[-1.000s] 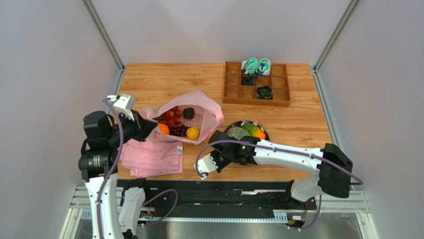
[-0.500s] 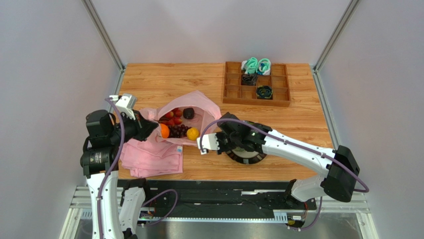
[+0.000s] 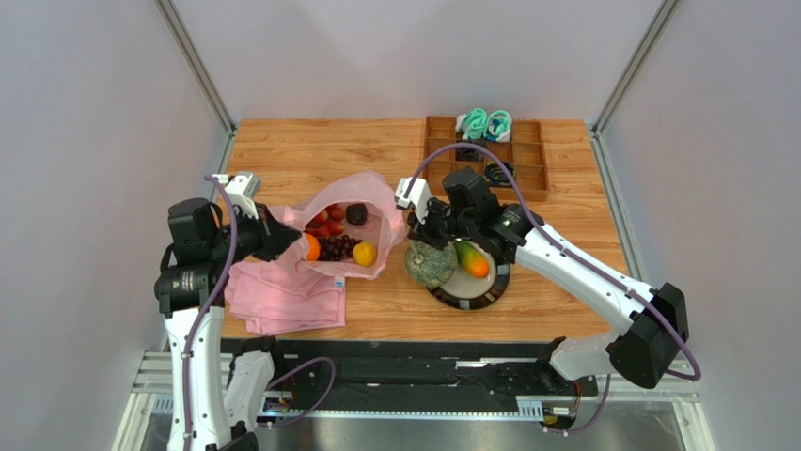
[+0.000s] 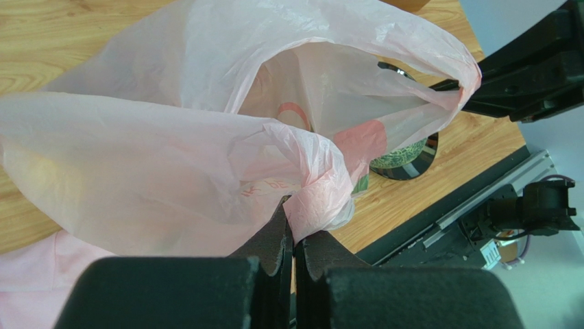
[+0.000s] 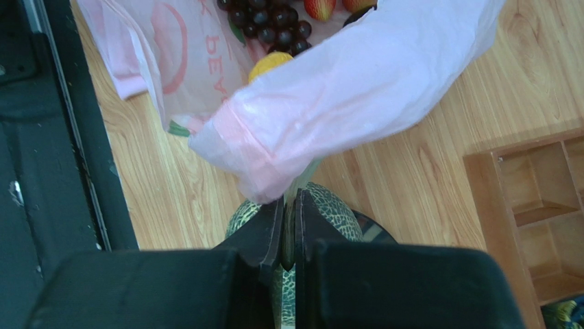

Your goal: Take the fake fruits out of the plastic bag

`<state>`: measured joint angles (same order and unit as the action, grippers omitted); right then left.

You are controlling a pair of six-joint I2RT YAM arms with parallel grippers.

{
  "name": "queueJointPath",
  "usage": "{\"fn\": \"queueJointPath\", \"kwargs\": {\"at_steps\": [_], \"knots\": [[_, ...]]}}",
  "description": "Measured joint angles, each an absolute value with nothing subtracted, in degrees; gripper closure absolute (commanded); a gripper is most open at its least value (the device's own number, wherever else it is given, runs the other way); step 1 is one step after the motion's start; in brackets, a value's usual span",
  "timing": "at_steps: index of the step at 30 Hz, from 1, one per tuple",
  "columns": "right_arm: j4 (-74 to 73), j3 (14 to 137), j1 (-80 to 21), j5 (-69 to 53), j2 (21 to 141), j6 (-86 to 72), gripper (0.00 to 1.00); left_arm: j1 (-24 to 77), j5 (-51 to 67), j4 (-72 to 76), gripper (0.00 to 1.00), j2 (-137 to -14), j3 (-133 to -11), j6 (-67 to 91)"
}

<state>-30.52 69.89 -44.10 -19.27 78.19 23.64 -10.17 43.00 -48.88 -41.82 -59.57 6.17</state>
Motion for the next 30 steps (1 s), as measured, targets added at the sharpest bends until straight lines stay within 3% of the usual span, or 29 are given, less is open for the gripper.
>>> {"fn": "queueJointPath", "kwargs": {"at_steps": [10, 13, 15, 25, 26, 27, 28, 30], "knots": [[-23.11, 60.77, -37.54, -21.41, 74.91, 15.92, 1.00, -10.17, 43.03, -51.35, 1.00, -48.95, -63.24, 4.38], [-21.89, 59.70, -35.18, -21.67, 74.94, 13.67, 0.95, -10.17, 43.00, -51.68, 1.00, -49.60, -63.81, 3.68], [-21.06, 59.37, -33.91, -22.02, 75.05, 11.90, 1.00, -10.17, 42.98, -51.83, 1.00, -49.93, -64.03, 3.42], [-17.65, 59.20, -29.47, -24.32, 75.77, 2.61, 0.99, -10.17, 42.94, -52.58, 1.00, -50.65, -64.20, 2.59], [-17.32, 59.20, -29.12, -24.18, 75.64, 2.09, 0.95, -10.17, 42.96, -52.73, 1.00, -50.87, -64.29, 2.44], [-17.06, 59.20, -28.77, -24.01, 75.46, 1.58, 0.87, -10.17, 42.96, -52.90, 1.00, -51.13, -64.36, 2.39], [-16.62, 58.94, -28.51, -23.64, 74.85, 1.10, 0.70, -10.17, 43.00, -53.01, 1.00, -51.53, -64.45, 2.31], [-16.27, 57.89, -28.16, -22.74, 73.19, 0.27, 0.58, -10.17, 43.00, -53.04, 1.00, -52.18, -64.45, 2.24]]}}
